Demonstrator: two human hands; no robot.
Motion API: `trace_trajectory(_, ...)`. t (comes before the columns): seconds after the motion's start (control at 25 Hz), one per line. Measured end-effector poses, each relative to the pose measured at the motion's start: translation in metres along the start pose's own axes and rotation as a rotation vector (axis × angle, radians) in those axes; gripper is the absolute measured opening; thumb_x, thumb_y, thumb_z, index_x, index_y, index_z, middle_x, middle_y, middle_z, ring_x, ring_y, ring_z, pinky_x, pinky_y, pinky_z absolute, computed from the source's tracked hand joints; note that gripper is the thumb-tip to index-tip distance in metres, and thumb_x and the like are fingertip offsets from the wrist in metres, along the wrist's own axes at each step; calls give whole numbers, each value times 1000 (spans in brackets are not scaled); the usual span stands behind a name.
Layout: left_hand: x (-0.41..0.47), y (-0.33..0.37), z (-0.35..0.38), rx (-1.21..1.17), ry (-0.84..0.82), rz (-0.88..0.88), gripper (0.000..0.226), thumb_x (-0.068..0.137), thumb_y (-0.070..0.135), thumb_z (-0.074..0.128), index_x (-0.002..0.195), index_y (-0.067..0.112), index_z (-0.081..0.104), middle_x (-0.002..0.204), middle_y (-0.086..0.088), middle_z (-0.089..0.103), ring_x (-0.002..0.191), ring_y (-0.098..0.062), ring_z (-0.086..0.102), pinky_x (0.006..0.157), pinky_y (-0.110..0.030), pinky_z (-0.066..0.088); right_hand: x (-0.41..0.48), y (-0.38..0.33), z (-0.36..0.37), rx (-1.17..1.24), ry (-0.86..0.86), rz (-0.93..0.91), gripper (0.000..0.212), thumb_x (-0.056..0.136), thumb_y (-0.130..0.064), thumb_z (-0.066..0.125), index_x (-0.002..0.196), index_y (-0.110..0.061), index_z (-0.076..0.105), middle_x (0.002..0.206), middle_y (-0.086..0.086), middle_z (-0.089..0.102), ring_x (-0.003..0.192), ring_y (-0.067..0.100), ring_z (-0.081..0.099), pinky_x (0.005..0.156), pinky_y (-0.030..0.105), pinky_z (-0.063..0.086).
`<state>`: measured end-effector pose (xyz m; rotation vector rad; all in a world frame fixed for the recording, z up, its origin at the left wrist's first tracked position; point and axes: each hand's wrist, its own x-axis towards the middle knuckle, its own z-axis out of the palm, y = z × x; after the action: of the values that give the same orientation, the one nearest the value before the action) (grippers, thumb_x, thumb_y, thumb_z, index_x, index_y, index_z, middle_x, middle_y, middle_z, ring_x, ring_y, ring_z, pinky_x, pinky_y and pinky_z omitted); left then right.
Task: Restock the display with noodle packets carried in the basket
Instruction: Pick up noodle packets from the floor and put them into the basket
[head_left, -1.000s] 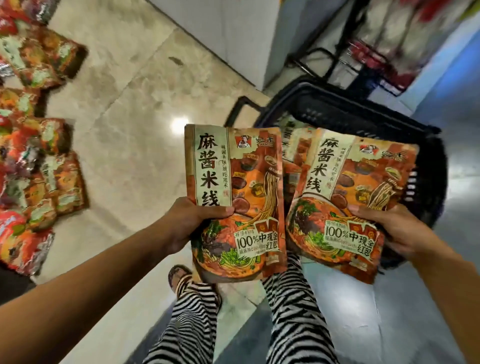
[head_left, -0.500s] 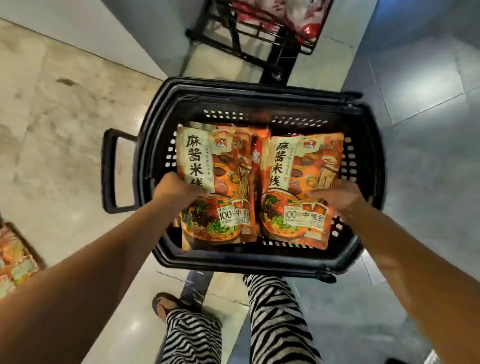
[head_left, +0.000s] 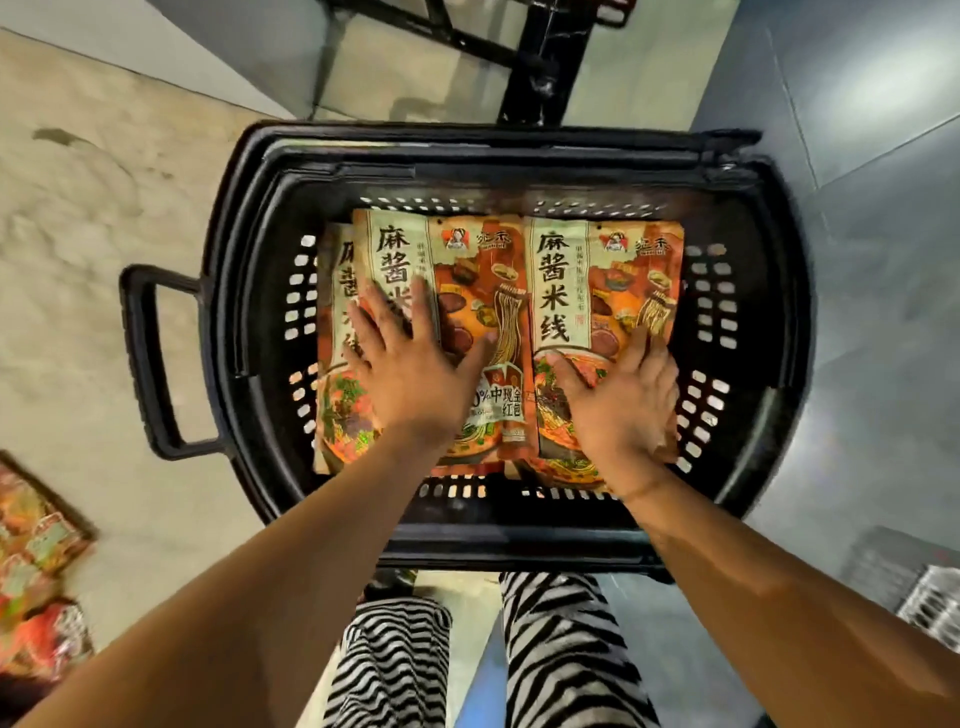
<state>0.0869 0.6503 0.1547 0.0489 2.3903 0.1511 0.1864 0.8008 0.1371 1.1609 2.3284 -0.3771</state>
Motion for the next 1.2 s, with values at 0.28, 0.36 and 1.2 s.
trace_trajectory(0.28,23,0,35,82,134,9,87,85,81,25,156,37,2,165,-12,-2,150,-42,-4,115,-63,-2,17,-1,27,-14,50,-31,108,76,-86,28,141,0,37,136,24,47,123,41,45,100,52,40)
trace_trajectory(0.36,29,-3,37,83,143,9,87,84,82,23,156,37,5,165,-11,0,150,-42,-3,114,-64,-3,21,-4,30,-4,48,-31,107,77,-86,27,139,0,38,135,24,48,122,40,46,98,54,41)
trace_trajectory(1.2,-16,-57,-98,182,158,268,97,83,77,2,156,17,21,164,-13,13,152,-30,2,121,-42,2,-23,-74,-94,-183,-108,-292,97,89,-74,26,152,0,18,155,22,26,143,37,23,117,46,22)
